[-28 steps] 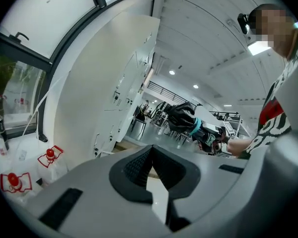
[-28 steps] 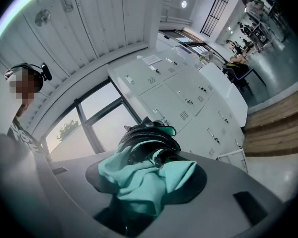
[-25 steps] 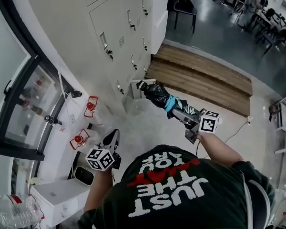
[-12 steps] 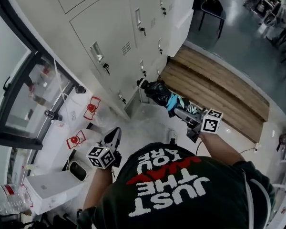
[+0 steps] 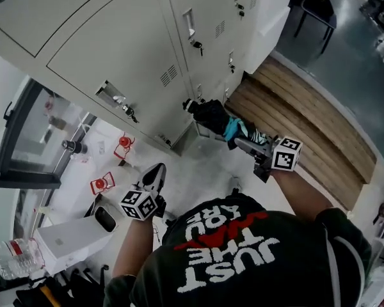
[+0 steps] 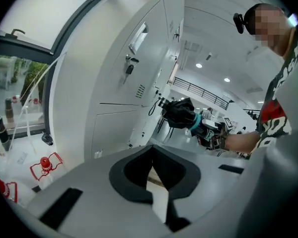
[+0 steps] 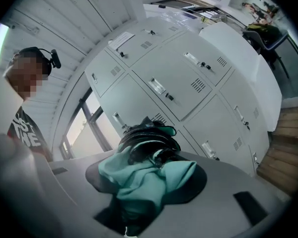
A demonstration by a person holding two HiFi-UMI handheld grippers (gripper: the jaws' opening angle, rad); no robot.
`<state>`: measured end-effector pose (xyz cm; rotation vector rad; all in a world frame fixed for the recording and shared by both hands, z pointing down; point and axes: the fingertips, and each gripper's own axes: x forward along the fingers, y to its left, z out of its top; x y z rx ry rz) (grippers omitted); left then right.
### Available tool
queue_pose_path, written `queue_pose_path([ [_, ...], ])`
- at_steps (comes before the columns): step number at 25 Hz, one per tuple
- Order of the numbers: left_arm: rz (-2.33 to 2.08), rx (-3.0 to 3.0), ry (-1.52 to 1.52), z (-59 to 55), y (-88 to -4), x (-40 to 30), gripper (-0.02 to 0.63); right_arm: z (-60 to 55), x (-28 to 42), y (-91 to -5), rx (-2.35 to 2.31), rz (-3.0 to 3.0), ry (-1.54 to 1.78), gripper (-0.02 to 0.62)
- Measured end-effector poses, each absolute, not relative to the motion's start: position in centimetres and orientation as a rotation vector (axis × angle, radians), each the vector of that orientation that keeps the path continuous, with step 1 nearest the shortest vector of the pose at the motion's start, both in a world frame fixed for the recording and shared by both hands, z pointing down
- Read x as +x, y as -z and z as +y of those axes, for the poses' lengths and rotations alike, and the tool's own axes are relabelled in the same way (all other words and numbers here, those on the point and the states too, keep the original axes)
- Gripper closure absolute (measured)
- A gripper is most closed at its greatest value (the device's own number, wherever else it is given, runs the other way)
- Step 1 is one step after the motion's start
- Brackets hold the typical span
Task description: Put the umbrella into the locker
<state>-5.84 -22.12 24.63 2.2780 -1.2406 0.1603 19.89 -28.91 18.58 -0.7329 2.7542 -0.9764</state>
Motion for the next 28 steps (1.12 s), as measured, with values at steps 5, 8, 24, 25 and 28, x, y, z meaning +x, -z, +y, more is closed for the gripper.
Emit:
queue_pose_path([
  [5, -1.176, 2.292, -0.17, -24.3, -30.0, -8.5, 0.597, -30.9, 17.3, -23.5, -0.809, 2.697, 1.021, 0.365],
  [8, -1.131, 2.311, -0.156, -26.3, -33.0, -10.0, 0.597, -32.1, 15.5, -26.7, -0.851, 2.655, 1.032, 0.367],
  [24, -0.94, 2.374, -0.001, -31.0, -55.6, -8.3, 0.597, -35.8, 16.6, -50.4, -0.868, 2.699, 0.968, 0.367],
  [25, -0.929, 2.37, 0.014, -31.1, -57.2, -8.3, 0.597, -35.8, 16.8, -52.1, -0.863, 2.705, 0.964, 0.367],
  [28, -0.926, 2.393, 0.017, -31.5, -62.1, -8.2, 0.597, -35.9, 17.2, -56.8, -0.844, 2.724, 0.945, 0.367],
])
